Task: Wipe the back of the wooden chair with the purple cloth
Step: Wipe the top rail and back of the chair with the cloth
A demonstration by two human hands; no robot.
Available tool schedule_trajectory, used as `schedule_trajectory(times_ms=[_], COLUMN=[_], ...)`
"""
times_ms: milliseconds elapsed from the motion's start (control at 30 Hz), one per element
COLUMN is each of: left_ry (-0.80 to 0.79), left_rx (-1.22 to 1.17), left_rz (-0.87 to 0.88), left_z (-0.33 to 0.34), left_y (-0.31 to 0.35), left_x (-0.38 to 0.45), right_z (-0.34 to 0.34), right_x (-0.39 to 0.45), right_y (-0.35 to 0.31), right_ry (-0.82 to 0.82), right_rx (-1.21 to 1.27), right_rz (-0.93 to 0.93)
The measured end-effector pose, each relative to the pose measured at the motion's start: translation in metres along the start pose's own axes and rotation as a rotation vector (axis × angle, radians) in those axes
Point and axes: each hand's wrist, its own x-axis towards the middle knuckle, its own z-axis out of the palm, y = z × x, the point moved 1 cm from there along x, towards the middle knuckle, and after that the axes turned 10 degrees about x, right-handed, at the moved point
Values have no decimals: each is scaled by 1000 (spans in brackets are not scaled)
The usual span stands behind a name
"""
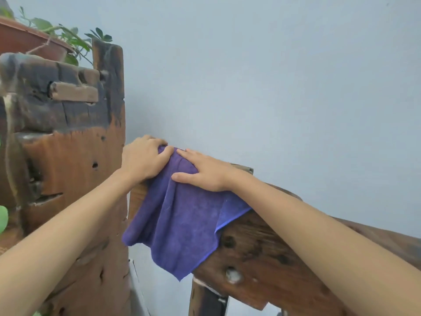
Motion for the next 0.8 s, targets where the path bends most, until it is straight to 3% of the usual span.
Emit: schedule_trajectory(times_ms=[133,234,367,500,667,801], left_ry=[-153,-221,-350,-374,-406,-434], left_rx=[198,194,121,67,73,-8], left_rz=[210,312,407,475,638,735], left_z=[0,4,7,9,2,8], left_y=[43,72,112,170,241,307], left_x=[0,-2,-8,-24,-52,-81], right_z=[-9,-16,-25,-33,-38,-54], right_x=[-33,-61,-102,-149,-204,-251], right_y=[9,24,51,78,111,126], right_ry=[52,84,105,134,143,27], right_rx=[-99,-136,38,50,233,42], right_rz=[76,125,181,238,310,454])
